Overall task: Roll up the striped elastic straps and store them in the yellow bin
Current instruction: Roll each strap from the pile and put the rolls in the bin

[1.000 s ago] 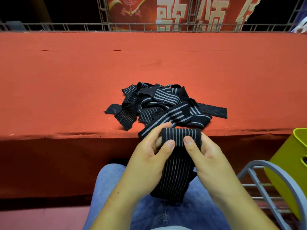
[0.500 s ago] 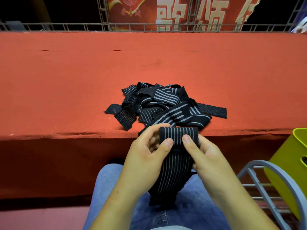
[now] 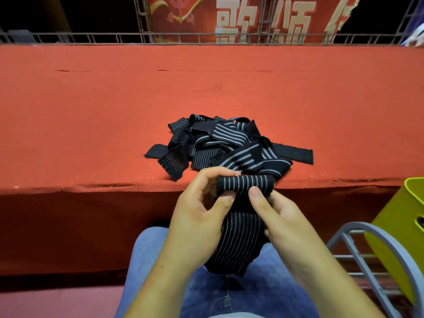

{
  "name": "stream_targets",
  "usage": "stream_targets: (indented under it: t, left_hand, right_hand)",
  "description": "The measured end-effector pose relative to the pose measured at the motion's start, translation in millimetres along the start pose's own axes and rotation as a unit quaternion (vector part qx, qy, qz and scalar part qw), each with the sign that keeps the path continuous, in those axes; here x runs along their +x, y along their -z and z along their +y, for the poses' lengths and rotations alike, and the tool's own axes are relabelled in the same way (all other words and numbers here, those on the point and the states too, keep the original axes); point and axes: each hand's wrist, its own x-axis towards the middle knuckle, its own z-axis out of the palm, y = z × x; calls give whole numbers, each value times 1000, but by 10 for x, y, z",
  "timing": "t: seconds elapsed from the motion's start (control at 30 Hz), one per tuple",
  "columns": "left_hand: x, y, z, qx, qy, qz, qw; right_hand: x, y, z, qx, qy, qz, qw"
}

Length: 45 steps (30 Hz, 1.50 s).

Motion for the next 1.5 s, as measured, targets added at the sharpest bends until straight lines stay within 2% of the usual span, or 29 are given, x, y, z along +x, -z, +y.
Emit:
stream_targets:
  t: [0.2, 0.57, 0.8, 1.03, 1.33, 1.5]
  left_hand:
    - [12, 6, -11, -39, 15, 49, 998]
    - [58, 47, 59, -84, -10, 122, 989]
    - [48, 44, 61, -104, 5, 122, 987]
    - [97, 88, 30, -136, 11, 148, 980]
    - [100, 122, -7, -161, 19, 131, 978]
    - [51, 84, 27, -164, 10, 96, 982]
  right_hand:
    - [12, 34, 50, -60, -22, -40, 997]
    - [80, 68, 293, -92, -70, -39, 993]
    - [107, 57, 262, 55, -109, 9, 992]
    - [54, 56, 175, 150, -94, -12, 984]
    - [57, 53, 140, 139, -55, 31, 988]
    - [99, 73, 162, 138, -77, 76, 985]
